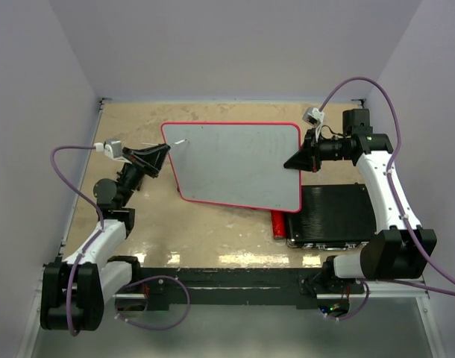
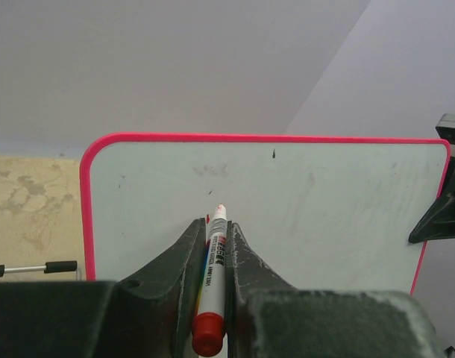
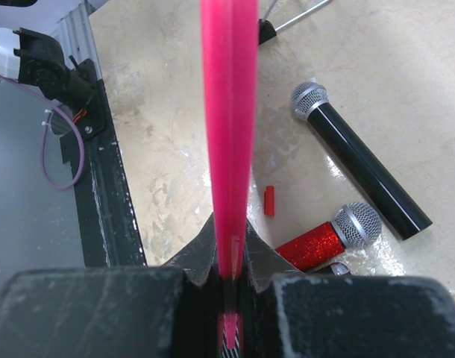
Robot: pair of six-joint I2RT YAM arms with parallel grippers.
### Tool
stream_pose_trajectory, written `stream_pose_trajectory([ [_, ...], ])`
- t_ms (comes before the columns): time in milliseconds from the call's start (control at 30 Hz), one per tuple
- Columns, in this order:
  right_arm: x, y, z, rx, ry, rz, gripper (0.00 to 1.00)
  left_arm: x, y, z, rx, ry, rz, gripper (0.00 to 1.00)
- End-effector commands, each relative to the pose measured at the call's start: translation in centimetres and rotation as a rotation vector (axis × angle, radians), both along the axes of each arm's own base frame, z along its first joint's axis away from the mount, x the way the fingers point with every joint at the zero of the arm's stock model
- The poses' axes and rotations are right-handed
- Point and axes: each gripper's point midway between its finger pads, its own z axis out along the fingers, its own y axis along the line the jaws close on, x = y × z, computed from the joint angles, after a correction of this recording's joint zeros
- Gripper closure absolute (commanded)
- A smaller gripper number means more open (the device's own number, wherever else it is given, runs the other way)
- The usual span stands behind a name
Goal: Write a sentence on the whiteboard
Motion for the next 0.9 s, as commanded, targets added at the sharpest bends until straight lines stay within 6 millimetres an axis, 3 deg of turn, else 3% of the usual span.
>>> stream_pose_trajectory([
  [0, 0.0, 0.4, 0.5, 0.015, -0.031, 0.032, 1.0, -0.7, 0.6, 2.1, 0.02, -0.083, 0.021, 1.0],
  [333, 0.1, 0.4, 0.3, 0.014, -0.025, 0.031, 1.0, 0.3, 0.4, 1.0, 0.034, -0.049, 0.012, 1.0],
  [867, 0.3, 0.4, 0.3, 0.013, -0.022, 0.029, 1.0, 1.3, 0.4, 1.3, 0.043, -0.047, 0.015, 1.0],
])
